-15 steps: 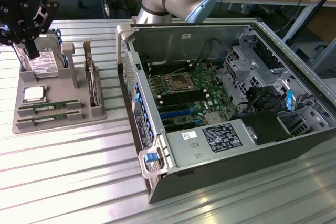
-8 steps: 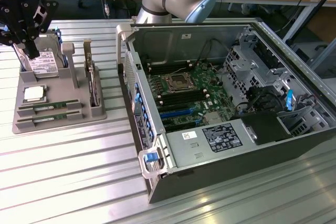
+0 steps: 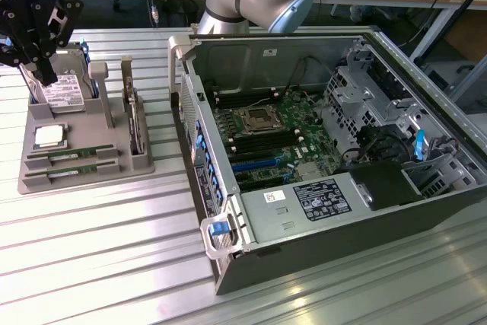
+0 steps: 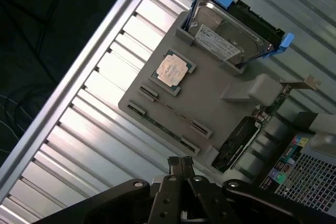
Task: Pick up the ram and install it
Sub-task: 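Pick up the ram and move it above insertion slot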
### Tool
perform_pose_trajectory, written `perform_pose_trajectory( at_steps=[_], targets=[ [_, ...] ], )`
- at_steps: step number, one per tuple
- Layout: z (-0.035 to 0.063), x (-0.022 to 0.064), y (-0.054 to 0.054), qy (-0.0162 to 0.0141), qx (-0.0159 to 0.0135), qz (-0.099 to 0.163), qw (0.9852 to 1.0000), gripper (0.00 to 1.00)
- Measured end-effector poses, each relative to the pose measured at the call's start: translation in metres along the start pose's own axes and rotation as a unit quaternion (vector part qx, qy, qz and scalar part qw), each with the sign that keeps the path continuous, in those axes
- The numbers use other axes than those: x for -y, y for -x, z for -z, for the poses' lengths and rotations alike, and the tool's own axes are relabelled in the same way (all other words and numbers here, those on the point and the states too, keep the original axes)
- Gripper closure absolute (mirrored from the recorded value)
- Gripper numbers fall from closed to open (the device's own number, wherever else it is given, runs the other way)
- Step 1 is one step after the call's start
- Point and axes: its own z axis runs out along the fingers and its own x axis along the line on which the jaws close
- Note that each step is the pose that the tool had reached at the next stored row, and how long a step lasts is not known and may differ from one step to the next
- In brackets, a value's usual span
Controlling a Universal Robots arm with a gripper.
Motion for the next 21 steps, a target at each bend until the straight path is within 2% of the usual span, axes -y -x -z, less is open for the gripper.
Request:
perform_pose_trajectory(
  at_steps=[8,17,21],
  targets=[
    [0.0,0.0,0.0,0.0005,-0.0009,0.021,0.9998,0.89],
    [0.0,0.0,0.0,0.0012,-0.0022,0.05,0.9987,0.89],
    [0.0,0.0,0.0,0.0019,-0.0034,0.076,0.9971,0.89]
  ],
)
